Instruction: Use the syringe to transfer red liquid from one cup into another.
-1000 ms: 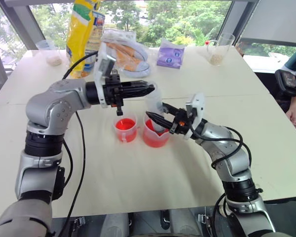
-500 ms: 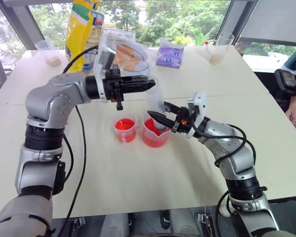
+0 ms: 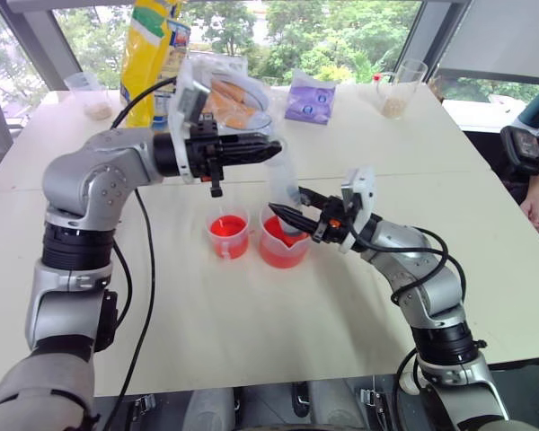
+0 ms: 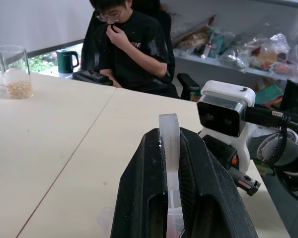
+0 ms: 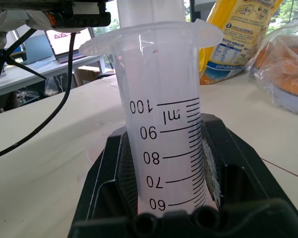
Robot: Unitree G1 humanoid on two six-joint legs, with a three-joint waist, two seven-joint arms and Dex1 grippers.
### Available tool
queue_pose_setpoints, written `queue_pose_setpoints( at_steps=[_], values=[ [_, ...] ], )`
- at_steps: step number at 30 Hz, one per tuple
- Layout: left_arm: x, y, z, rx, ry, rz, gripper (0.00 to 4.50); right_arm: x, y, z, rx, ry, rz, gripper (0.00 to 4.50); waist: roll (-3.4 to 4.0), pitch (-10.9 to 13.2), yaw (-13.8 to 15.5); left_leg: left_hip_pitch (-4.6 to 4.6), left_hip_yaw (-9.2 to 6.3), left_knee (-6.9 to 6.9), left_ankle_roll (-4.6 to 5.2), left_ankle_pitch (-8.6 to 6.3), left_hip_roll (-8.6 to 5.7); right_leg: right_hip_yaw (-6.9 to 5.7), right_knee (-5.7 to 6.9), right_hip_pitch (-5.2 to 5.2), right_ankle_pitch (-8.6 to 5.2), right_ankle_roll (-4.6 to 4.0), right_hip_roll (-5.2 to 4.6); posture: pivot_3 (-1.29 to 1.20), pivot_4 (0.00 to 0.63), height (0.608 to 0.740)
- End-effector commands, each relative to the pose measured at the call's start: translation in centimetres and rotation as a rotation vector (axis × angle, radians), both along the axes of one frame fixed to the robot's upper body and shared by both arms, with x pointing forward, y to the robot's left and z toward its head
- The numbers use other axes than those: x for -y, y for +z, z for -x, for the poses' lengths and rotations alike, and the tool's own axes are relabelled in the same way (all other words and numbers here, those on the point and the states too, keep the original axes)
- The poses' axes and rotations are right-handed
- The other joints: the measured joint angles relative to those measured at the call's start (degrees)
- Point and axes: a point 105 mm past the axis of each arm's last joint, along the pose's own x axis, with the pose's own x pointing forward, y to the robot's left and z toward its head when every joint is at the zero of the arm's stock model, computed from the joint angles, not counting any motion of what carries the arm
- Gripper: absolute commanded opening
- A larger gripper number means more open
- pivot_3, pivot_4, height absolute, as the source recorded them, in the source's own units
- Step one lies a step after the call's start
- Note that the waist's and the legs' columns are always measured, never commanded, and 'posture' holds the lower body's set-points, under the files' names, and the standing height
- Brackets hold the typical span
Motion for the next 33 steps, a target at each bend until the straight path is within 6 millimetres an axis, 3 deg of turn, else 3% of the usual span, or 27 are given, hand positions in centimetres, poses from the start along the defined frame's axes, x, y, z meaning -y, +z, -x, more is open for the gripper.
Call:
queue_pose_setpoints(
  at_steps=[1,14,20,23,30,33],
  values=[
    [-1.7,4.6,0.0,0.182,0.083,0.073,0.06,-0.9,-1.4,1.2,-0.041,0.073,0.049,1.36,0.00,0.00,0.00,0.00,0.00,0.00,0.00,0.00,0.00,0.00,0.00,0.00,0.00,0.00,0.00,0.00,0.150,0.740],
    [-1.7,4.5,-0.1,0.180,0.084,0.076,0.06,-1.1,-1.1,1.2,-0.034,0.078,0.045,1.36,0.00,0.00,0.00,0.00,0.00,0.00,0.00,0.00,0.00,0.00,0.00,0.00,0.00,0.00,0.00,0.00,0.150,0.740],
    [-1.5,3.5,0.4,0.150,0.056,0.054,0.06,-1.1,0.4,1.0,0.010,0.071,0.020,1.36,0.00,0.00,-0.01,0.00,0.00,0.00,0.00,0.00,0.00,0.00,0.00,0.00,0.00,0.00,0.00,0.00,0.150,0.740],
    [-1.2,2.1,1.1,0.098,0.017,0.029,1.11,-0.9,2.2,0.5,0.050,0.056,-0.013,1.36,0.00,0.00,-0.25,0.00,0.00,0.00,0.00,0.00,0.01,0.00,0.01,-0.01,0.00,0.00,0.00,0.00,0.150,0.740],
    [-2.3,1.1,1.5,0.086,0.034,-0.003,4.45,-0.7,4.3,0.1,0.082,0.037,-0.054,1.36,0.00,0.01,0.02,-0.02,0.00,0.00,0.00,0.00,0.02,0.00,0.01,-0.02,0.00,0.00,-0.01,0.00,0.150,0.740],
    [-3.7,0.7,1.9,0.100,0.050,-0.030,4.45,-0.6,4.9,0.0,0.089,0.031,-0.071,1.36,0.00,0.01,-0.06,-0.02,0.01,0.00,0.00,0.00,0.02,0.00,0.00,-0.02,0.00,0.00,-0.01,0.00,0.150,0.740]
  ],
)
